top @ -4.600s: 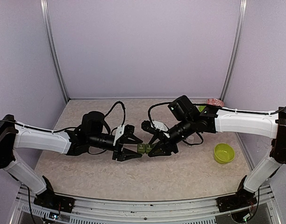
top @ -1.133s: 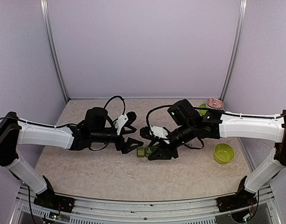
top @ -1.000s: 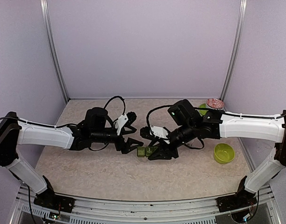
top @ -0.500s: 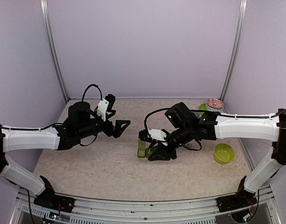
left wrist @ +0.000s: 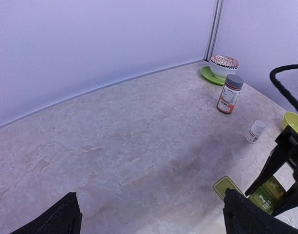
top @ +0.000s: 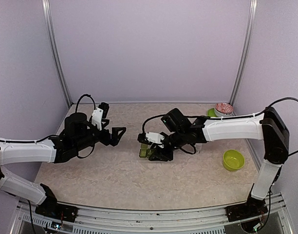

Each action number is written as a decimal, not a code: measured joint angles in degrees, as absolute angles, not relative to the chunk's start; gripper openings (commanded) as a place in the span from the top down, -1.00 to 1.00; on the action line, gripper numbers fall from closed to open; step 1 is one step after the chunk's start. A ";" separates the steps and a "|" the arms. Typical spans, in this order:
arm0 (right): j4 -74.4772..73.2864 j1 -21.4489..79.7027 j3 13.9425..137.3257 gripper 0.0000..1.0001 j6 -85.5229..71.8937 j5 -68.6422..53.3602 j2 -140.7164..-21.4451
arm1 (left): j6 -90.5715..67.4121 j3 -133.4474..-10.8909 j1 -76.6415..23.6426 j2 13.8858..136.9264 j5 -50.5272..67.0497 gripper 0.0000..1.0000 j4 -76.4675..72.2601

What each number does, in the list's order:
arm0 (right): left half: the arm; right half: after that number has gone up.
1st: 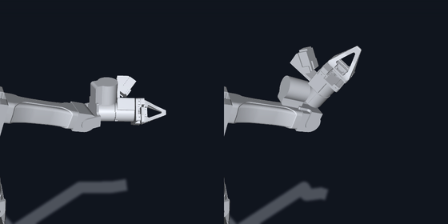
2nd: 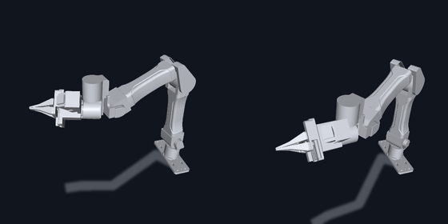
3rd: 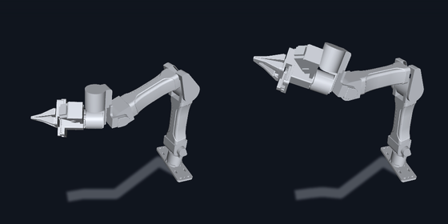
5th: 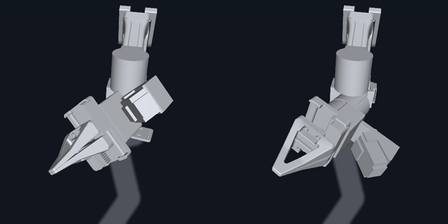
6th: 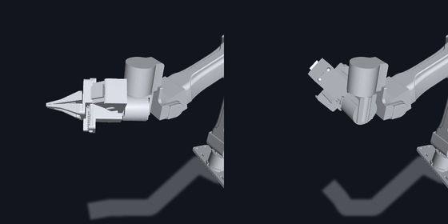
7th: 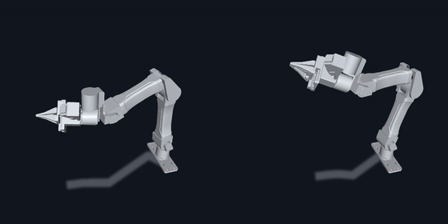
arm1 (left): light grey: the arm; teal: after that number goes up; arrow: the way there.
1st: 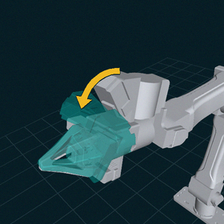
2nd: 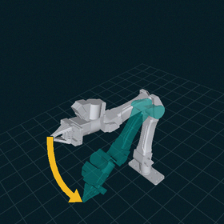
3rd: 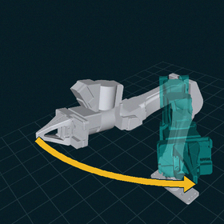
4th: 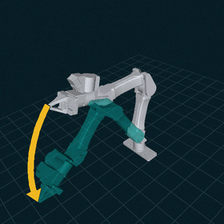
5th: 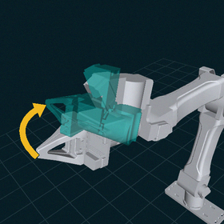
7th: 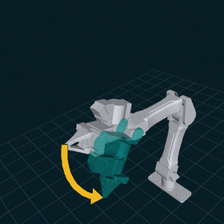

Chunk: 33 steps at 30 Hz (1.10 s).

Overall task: Sort the pills into containers
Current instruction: Place the pill container at the center of the board.

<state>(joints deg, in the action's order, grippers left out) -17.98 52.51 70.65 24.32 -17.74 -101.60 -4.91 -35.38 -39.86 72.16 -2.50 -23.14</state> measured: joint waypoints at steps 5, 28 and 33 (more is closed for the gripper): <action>-16.19 49.06 75.13 0.32 24.88 -17.41 -109.14 | -5.85 -34.15 -39.55 71.48 -3.05 -0.98 -23.11; -13.76 44.34 93.10 0.15 28.27 -19.97 -129.58 | -6.85 -32.86 -39.29 70.22 -3.40 -0.98 -23.09; -13.91 44.10 94.24 -0.01 28.73 -20.12 -131.09 | -7.31 -32.25 -39.29 70.22 -3.40 -0.97 -23.14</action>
<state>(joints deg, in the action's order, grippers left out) -13.91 44.10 94.24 28.73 -20.12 -131.09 -7.31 -32.25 -39.29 70.22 -3.40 -23.14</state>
